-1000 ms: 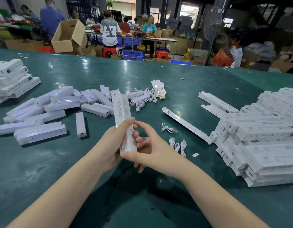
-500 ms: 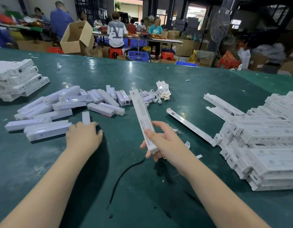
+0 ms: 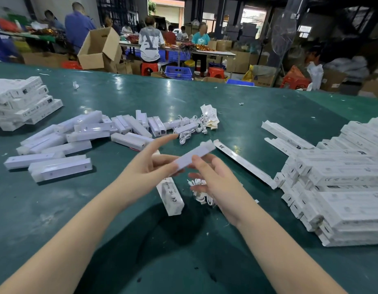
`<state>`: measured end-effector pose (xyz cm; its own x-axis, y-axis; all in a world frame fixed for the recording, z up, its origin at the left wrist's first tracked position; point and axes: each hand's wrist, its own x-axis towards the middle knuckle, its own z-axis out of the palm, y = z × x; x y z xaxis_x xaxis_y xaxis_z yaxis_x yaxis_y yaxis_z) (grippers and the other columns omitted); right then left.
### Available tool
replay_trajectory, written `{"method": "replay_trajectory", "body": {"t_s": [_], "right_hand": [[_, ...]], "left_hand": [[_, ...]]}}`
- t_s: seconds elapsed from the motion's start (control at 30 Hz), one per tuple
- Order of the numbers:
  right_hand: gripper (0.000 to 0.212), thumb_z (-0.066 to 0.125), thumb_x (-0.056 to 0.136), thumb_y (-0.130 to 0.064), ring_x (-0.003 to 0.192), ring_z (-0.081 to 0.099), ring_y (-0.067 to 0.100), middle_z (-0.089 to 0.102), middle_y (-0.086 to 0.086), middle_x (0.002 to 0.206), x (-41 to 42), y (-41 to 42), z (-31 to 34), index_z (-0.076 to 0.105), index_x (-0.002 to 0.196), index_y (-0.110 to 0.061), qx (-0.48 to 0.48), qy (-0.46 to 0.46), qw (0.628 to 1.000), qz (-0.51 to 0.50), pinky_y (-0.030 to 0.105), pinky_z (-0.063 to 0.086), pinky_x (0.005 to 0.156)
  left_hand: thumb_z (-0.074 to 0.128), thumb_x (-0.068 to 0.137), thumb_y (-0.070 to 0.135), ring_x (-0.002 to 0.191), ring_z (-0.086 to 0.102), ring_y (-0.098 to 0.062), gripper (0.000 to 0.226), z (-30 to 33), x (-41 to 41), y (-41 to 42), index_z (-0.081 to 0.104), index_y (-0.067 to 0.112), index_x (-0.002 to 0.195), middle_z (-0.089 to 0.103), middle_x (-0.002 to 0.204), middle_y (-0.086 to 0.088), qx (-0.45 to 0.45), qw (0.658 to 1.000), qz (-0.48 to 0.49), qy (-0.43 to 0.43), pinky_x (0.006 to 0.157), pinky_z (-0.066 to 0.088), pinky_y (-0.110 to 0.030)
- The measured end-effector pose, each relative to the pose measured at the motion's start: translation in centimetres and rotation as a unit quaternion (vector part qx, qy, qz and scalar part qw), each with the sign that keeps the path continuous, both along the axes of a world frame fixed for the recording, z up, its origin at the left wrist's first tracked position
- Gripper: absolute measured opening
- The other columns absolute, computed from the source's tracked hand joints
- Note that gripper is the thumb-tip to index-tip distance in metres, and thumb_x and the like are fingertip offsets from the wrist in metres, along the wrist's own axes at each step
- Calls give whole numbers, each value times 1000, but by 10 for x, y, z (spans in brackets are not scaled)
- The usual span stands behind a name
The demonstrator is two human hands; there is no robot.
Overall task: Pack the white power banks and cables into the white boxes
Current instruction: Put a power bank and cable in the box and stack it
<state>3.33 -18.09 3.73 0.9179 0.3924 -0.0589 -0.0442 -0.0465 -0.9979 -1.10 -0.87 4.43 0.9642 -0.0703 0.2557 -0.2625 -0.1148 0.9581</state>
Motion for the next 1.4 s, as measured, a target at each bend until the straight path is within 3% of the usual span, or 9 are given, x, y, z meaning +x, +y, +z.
{"method": "replay_trajectory", "body": {"t_s": [0.13,0.3,0.43,0.63,0.77,0.9,1.1,1.23,1.4], "right_hand": [[13,54,100,-26,97,68,15,70,8,109,5,-2,3,62,105,-17,103,25,993,-50,23,55,70],[15,43,103,-20,87,69,10,75,5,99,12,-8,7,58,101,-19,162,-8,982,-94,29,53,84],[23,36,102,-22,62,64,22,62,4,69,9,-12,18,56,102,-10,290,92,952,-46,34,55,71],[16,50,98,-28,47,35,13,47,-1,64,7,-18,21,52,96,-13,270,71,960,-24,23,36,46],[36,50,99,-37,58,50,14,55,-3,62,11,-20,19,69,77,-16,185,6,978,-96,25,46,58],[41,46,97,-56,58,54,1,60,-17,64,13,-25,22,76,86,-28,78,-37,982,-170,22,43,56],[12,61,96,-28,69,64,9,66,2,88,17,-31,26,57,104,-20,189,-74,958,-201,19,51,54],[23,64,93,-10,83,72,17,65,2,93,17,-30,26,53,112,-15,271,-75,948,-149,28,59,70],[62,70,85,-2,93,72,17,62,5,103,16,-31,26,38,134,-22,311,-83,935,-147,31,59,78]], "left_hand": [[50,99,18,98,63,-7,30,-7,4,-2,55,35,123,71,104,7,110,988,111,-14,90,46,-21],[51,89,57,106,41,-20,32,-26,6,2,59,44,117,37,112,3,428,878,196,85,101,32,-29],[69,80,28,85,57,-14,21,-23,9,-1,57,28,97,38,116,-1,280,925,226,122,71,41,-15],[47,91,19,68,59,-15,31,-4,9,2,55,33,117,66,96,3,-20,949,227,216,56,43,-24],[62,92,33,55,62,-8,16,-4,5,-1,66,25,105,69,66,5,-15,966,102,239,48,48,-18],[67,89,33,64,68,-13,15,-6,2,-6,66,20,97,68,71,1,14,983,69,172,59,54,-23],[50,100,27,63,66,-18,20,1,-3,-8,43,31,118,74,86,0,29,988,52,143,53,52,-24],[60,89,39,55,63,-14,30,2,-5,-11,57,14,105,65,63,3,34,984,6,173,52,52,-21],[66,76,40,89,73,-25,36,4,-9,-11,73,17,103,75,88,-10,-5,985,-59,164,70,60,-30]]}}
